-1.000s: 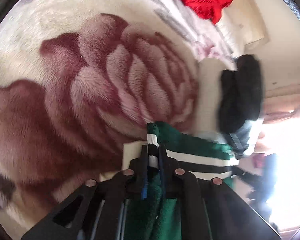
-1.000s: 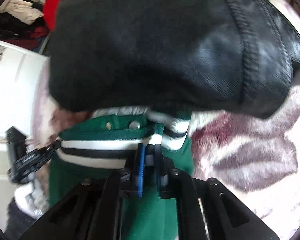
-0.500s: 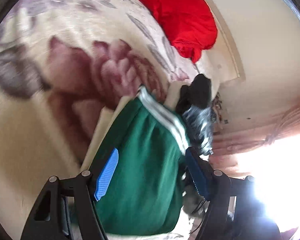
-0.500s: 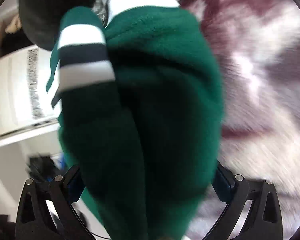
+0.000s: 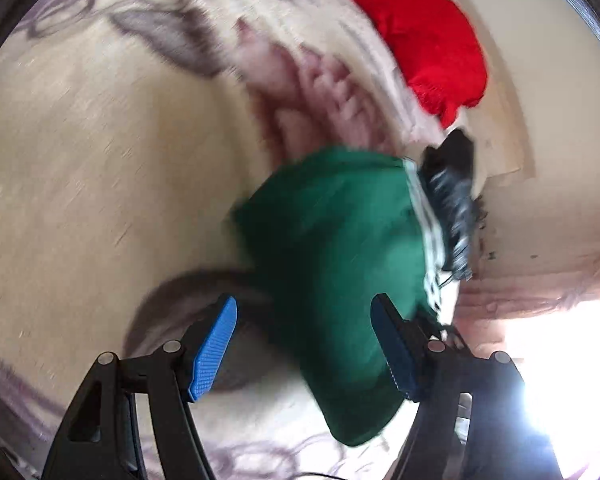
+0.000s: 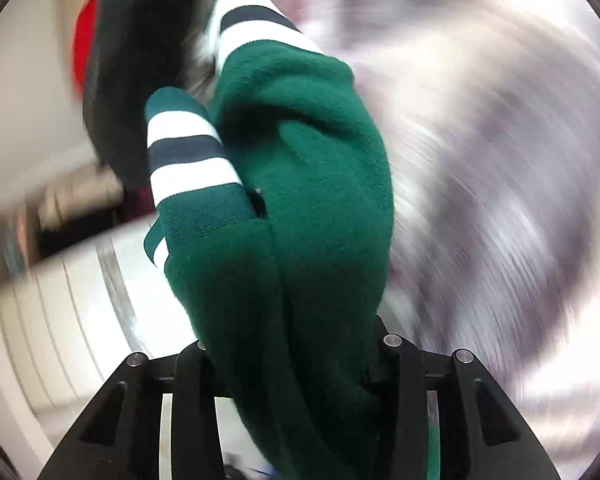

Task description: Fold large clothes

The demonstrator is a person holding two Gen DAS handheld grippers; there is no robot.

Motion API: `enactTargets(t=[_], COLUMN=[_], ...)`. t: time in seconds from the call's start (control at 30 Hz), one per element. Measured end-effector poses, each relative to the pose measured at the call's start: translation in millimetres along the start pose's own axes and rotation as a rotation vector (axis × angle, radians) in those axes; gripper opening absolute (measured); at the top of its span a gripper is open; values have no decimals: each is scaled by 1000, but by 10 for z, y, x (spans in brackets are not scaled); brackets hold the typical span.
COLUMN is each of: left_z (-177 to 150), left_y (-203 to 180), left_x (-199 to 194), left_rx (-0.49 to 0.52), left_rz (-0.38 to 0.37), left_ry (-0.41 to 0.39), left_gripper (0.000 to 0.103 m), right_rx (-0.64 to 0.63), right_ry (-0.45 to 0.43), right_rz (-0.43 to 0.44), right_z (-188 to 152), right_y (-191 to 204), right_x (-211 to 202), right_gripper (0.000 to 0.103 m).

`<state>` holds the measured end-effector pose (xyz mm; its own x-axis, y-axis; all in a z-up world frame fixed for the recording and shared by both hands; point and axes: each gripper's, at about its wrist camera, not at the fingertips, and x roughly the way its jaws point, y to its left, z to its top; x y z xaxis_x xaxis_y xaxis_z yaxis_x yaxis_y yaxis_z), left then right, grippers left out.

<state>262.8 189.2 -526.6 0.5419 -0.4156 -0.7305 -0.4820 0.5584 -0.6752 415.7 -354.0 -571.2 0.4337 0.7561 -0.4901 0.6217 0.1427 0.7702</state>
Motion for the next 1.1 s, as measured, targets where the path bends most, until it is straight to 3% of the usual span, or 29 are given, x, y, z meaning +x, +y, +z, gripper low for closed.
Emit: enactTargets(t=[0.1,0.17,0.23,0.3,0.37,0.47,0.5,0.6,0.7,0.8,0.83,0.9,0.93,1.0,1.1], left_z=[-105,-96,-40,-48,-45,-125,-181,-367,-542,-551,-535,-521,-522,-518,-470], left_y=[99,120,101,95,97,169,200,367,660,788,840,927,965,1011,994], left_x=[-69,-158,-203,-226,-223,-134,-83,123,577,628,613,576,547,527,569], left_rx=[-12,-2,27,63,97,151,181,270,324,323,310,285,268,239,235], left_rz=[24,32,46,84,133,320,409,562,692,657,624,557,505,460,493], left_ry=[16,8,3,-2,-13,3,10,55,186,132,121,94,69,37,73], left_gripper=[68,68,68,68,68,68,68,68,68,77,81,91,103,103,103], right_rx=[268,381,435,440,409,293,256,154,41,-155,-231,-376,-444,-555,-642], right_ry=[-106,-121,-74,-6,54,128,129,102,61,42,40,34,34,32,74], right_rz=[100,124,78,13,-94,-219,-247,-348,-418,-475,-488,-504,-508,-516,-586], right_z=[-620,-1143,-1522,-1654,-1599,-1439,-1401,-1283,-951,-810,-970,-908,-862,-883,-754], right_y=[-572,-860,-1045,-1159,-1171,-1037,-990,-790,-369,-88,22,398,586,914,1120], right_x=[-392,-573,-670,-661,-719,-964,-1076,-1493,-1734,-1758,-1767,-1597,-1488,-1098,-518], right_gripper=[43,43,48,64,70,71,76,76,76,76,76,76,76,76,76])
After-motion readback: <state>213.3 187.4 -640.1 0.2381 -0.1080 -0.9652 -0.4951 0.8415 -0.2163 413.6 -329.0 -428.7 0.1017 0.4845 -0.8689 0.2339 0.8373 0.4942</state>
